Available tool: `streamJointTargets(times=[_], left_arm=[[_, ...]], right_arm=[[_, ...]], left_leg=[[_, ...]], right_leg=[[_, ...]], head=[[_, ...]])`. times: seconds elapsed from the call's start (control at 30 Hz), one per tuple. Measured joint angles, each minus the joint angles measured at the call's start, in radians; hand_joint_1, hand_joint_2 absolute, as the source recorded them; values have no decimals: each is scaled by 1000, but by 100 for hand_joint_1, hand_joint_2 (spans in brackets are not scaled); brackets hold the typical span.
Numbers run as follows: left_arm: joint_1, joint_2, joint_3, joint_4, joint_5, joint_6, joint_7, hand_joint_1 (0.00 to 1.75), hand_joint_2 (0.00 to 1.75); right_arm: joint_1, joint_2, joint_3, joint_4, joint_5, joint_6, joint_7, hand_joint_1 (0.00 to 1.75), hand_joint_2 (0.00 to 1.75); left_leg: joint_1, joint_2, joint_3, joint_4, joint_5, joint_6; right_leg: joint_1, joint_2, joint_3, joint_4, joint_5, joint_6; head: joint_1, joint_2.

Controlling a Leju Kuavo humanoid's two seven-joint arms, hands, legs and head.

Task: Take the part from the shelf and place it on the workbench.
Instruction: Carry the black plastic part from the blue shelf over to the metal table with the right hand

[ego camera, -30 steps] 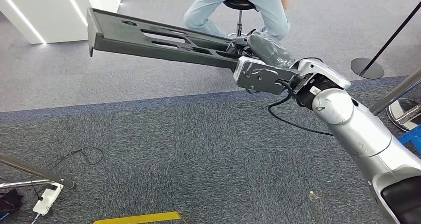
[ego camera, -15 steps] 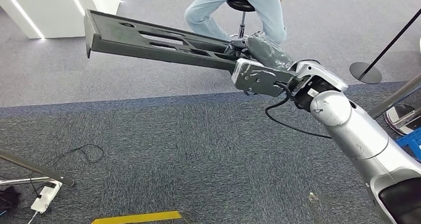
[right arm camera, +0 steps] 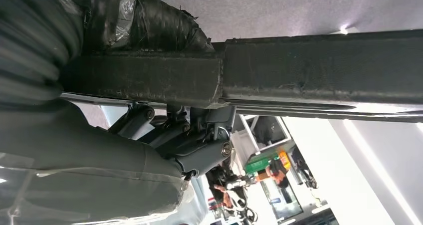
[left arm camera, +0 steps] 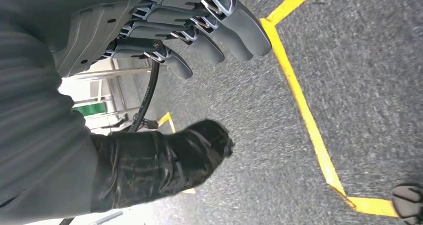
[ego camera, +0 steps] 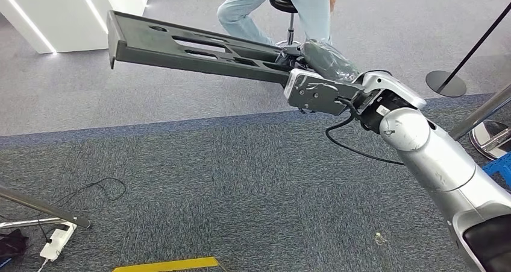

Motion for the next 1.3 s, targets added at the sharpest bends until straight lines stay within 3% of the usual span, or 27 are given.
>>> streamJointTargets(times=[0.07, 0.13, 0.23, 0.3, 0.4, 0.43, 0.47, 0.5, 0.57, 0.63, 0.73, 0.8, 0.9, 0.97, 1.0, 1.07, 1.13, 1.23, 1.3], left_arm=[[0, 0, 0, 0, 0, 0, 0, 0, 175], [-1, 0, 0, 0, 0, 1, 0, 0, 175], [-1, 2, 0, 0, 0, 1, 0, 0, 175], [-2, 3, 0, 0, 0, 1, 0, 0, 175], [-2, 3, 0, 0, 0, 1, 0, 0, 175], [-1, 2, 0, 0, 0, 1, 0, 0, 175], [-1, 2, 0, 0, 0, 1, 0, 0, 175], [-1, 2, 0, 0, 0, 1, 0, 0, 175], [-1, 1, 0, 0, 0, 1, 0, 0, 175], [-1, 1, 0, 0, 0, 1, 0, 0, 175], [-1, 2, 0, 0, 0, 1, 0, 0, 175], [-1, 2, 0, 0, 0, 1, 0, 0, 175], [-1, 2, 0, 0, 0, 1, 0, 0, 175], [0, 0, 0, 0, 0, 1, 0, 0, 175], [0, 0, 0, 0, 0, 0, 0, 0, 175], [0, -1, 0, 0, 0, 0, 0, 0, 175], [-1, 0, 0, 0, 0, 1, 0, 0, 175], [-1, 1, 0, 0, 0, 1, 0, 0, 175], [-2, 2, 0, 0, 0, 1, 0, 0, 175]], right_arm=[[-2, 0, 0, 0, 0, 0, 0, 175, 175], [-4, 0, 0, 0, 0, 0, 0, 175, 175], [-3, 0, 0, 0, 0, 0, 0, 175, 175], [-4, 0, 0, 0, 0, 0, 0, 175, 175], [-1, 0, 0, 0, 0, 0, 0, 175, 175], [1, 0, 0, 0, 0, 0, 0, 175, 175], [4, 0, 0, 0, 0, 0, 0, 175, 175], [5, 0, 0, 0, 0, 0, 0, 175, 175], [3, 0, 0, 0, 0, 0, 0, 175, 175], [2, 0, 0, 0, 0, 0, 0, 175, 175], [2, 0, 0, 0, 0, 0, 0, 175, 175], [0, 0, 0, 0, 0, 0, 0, 175, 175], [-1, 0, 0, -1, 0, 0, 0, 175, 175], [-1, 0, 0, -1, 0, 0, 0, 175, 175], [-1, 0, 0, -1, 0, 0, 0, 175, 175], [-2, 0, 0, -1, 0, 0, 0, 175, 175], [-4, 0, 0, -2, 0, 0, 0, 175, 175], [-5, 0, 0, -2, 0, 0, 0, 175, 175], [-5, 0, 0, -2, 0, 0, 0, 175, 175]], left_leg=[[-1, 0, 69, -137, 64, 6], [-7, -2, 114, -229, 88, 13], [-11, -1, 121, -253, 92, 28], [-7, 1, 127, -268, 102, 42], [-8, 1, 128, -273, 106, 53], [-8, 1, 128, -272, 105, 54], [-8, 1, 127, -269, 103, 54], [-8, 1, 127, -266, 101, 54], [-6, 0, 126, -255, 94, 49], [-8, -1, 118, -240, 86, 40], [-10, -2, 110, -236, 87, 27], [-8, -1, 98, -208, 66, 17], [-2, 0, 23, -43, -17, 0], [1, 0, -16, 35, -35, -4], [2, 0, -10, 21, -17, -4], [3, 0, 51, -105, 50, 1], [-2, -1, 109, -221, 87, 8], [-11, -2, 123, -255, 93, 23], [-9, 0, 130, -271, 102, 37]], right_leg=[[1, 0, 3, 0, -1, 1], [2, 1, 1, -1, 1, 7], [1, 2, -2, -8, 4, 22], [2, 1, -16, 23, -21, 29], [3, 1, -94, 194, -107, 32], [3, 1, -117, 243, -121, 33], [2, 1, -127, 260, -116, 34], [2, 0, -117, 238, -93, 34], [0, 0, -58, 115, -30, 34], [2, 0, -13, 22, -3, 30], [5, 1, -8, 5, 0, 18], [2, 0, -5, -3, 5, 7], [1, -1, -2, -7, 7, -2], [2, -2, -2, -7, 6, -2], [2, -2, -1, -7, 6, -2], [2, -1, 2, -7, 6, -1], [3, 0, 1, -7, 6, 4], [2, 2, -1, -15, 12, 20], [2, 1, -8, -1, -2, 28]], head=[[0, 0], [1, 0], [1, 0], [2, 0], [5, 0], [5, 0], [5, 0], [5, 0], [5, 0], [4, 0], [4, 0], [2, 0], [0, 0], [0, 0], [0, 0], [0, 0], [0, 0], [1, 0], [2, 0]])
